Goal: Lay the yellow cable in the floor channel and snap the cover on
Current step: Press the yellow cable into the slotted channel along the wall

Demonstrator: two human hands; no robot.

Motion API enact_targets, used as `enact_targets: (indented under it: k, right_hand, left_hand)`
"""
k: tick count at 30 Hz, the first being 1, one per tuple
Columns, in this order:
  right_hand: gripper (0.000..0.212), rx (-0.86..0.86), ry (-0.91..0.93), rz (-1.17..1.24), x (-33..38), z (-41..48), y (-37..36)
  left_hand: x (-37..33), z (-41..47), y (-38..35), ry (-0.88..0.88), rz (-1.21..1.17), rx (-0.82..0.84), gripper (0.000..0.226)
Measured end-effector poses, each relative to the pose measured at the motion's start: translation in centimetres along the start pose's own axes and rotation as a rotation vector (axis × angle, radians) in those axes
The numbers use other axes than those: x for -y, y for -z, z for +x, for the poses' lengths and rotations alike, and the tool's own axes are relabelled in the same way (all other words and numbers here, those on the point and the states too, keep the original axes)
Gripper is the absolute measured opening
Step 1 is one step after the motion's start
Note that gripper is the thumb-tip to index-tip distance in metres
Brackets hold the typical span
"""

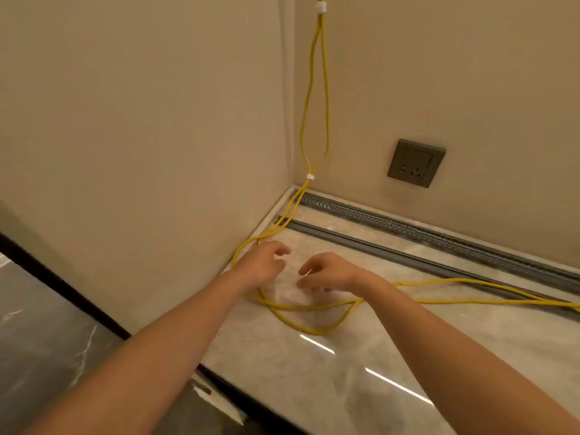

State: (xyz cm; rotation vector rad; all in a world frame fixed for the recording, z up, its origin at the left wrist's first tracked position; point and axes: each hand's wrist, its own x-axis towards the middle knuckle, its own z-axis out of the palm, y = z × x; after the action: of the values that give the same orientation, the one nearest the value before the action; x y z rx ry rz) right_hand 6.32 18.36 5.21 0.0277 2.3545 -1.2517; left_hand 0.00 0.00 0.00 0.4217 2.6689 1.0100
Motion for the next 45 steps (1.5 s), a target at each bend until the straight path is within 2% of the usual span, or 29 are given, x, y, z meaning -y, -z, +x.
enact_targets:
  k: [2,4,10,15,19,24,28,31,36,39,41,45]
  right_hand:
    - [0.031,0.119,-0.022,-0.176,0.3,0.5,-1.4]
    - [0.034,0.156,-0.010,-0.303,0.5,0.9,-3.3]
    - [0.035,0.095,0.010,-0.552,1.5,2.8,-5.9]
    - [0.022,0.055,0.047,-0.654,1.2,3.0,-5.9]
    - [0.025,0.007,0.033,-0.663,1.4,2.4,-4.7]
    - [0.023,-0.113,-0.090,-0.592,0.6,1.4,0.2]
    - [0.021,-0.087,-0.228,-0.593,-0.2,0.0,5.2]
    - [0.024,-0.163,-0.293,-0.554,-1.8,-1.1,8.7]
    - [0.022,-0.302,-0.450,-0.597,-5.3,-3.0,12.6]
    - [0.024,-0.265,-0.536,-0.651,-7.7,-3.7,13.2]
    - [0.025,-0.191,-0.500,-0.642,-8.4,-3.5,13.0]
    - [0.037,-0.225,-0.178,-0.436,-6.6,-2.0,11.5]
  left_hand:
    - [1.0,0.3,-0.2,-0.016,0.047,0.039,0.026]
    - [1.5,0.0,-0.6,-0.029,0.108,0.050,0.027]
    - [1.5,0.5,-0.2,-0.121,0.115,0.045,0.041]
    - [1.0,0.6,-0.1,-0.114,0.138,0.044,0.034]
    - [-0.5,0.7,0.5,-0.068,0.234,0.054,0.023]
    - [-3.5,1.1,0.9,-0.060,0.313,0.134,0.057]
    - [-6.1,1.8,0.2,-0.152,0.439,0.191,0.065]
    - [-7.3,2.8,-0.2,-0.195,0.424,0.249,0.070]
    - [-8.4,4.1,-1.1,-0.292,0.484,0.301,0.063]
    - [-8.9,4.7,-1.7,-0.328,0.581,0.289,0.053]
    - [-9.7,5.1,-2.2,-0.353,0.598,0.282,0.050]
    - [-11.6,6.2,-2.6,-0.400,0.597,0.222,0.049]
